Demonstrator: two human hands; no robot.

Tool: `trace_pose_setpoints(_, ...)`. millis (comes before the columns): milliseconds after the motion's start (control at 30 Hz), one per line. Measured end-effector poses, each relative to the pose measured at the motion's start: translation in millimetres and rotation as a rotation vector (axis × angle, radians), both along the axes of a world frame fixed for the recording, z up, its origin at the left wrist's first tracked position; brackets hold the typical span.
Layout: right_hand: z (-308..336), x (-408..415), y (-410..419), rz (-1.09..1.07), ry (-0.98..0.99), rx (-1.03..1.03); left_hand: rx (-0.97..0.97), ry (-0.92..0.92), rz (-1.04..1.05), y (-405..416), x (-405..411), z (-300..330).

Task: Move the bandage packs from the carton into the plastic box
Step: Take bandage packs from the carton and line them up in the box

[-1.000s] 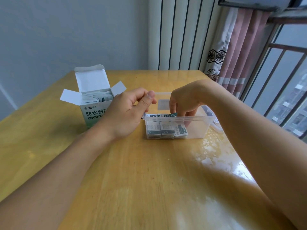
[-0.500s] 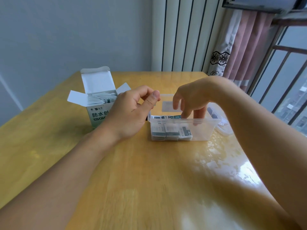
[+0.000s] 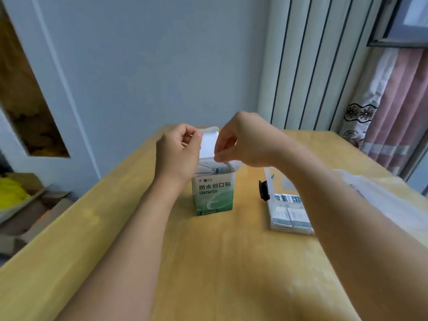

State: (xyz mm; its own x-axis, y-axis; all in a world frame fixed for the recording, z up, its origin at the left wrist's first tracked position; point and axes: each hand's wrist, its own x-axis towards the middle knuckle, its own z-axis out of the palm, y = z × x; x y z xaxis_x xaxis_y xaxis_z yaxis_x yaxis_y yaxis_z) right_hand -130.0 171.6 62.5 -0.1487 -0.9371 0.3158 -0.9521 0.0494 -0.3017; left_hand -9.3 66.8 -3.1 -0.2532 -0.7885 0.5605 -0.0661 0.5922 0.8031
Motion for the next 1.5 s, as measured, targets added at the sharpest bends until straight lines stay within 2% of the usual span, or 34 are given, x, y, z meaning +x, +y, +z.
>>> trace_pose_setpoints(100,-13,4,-17,-0.046,0.076,0.117,0.055,0.011,-0.008,-1,-3,-5)
trace_pose_setpoints(333,-27,2,-19,-0.025,0.036,0.07,0.086,0.024,0.002,-2,-7,-8)
trace_pose_setpoints(667,-33,1,-23,0.003,-0.077,-0.061,0.12,0.035,0.019,-1,-9,-9)
trace_pose_setpoints(733,-29,-5,-23,-0.012,-0.15,-0.085,0.124,0.038,0.026,-3,-9,-10)
trace_pose_setpoints(867,-20,-15,-17,0.004,-0.267,0.0,0.12,0.031,0.04,-2,-9,-8)
trace_pose_setpoints(933,-22,-12,-16,0.02,-0.226,0.052,0.118,0.032,0.045,-1,-8,-8)
trace_pose_setpoints(1067,-29,3,-20,0.008,-0.01,0.047,0.117,0.035,0.042,-2,-9,-9)
trace_pose_setpoints(1500,-34,15,-21,0.024,0.166,-0.02,0.111,0.022,0.0,-1,-11,-11)
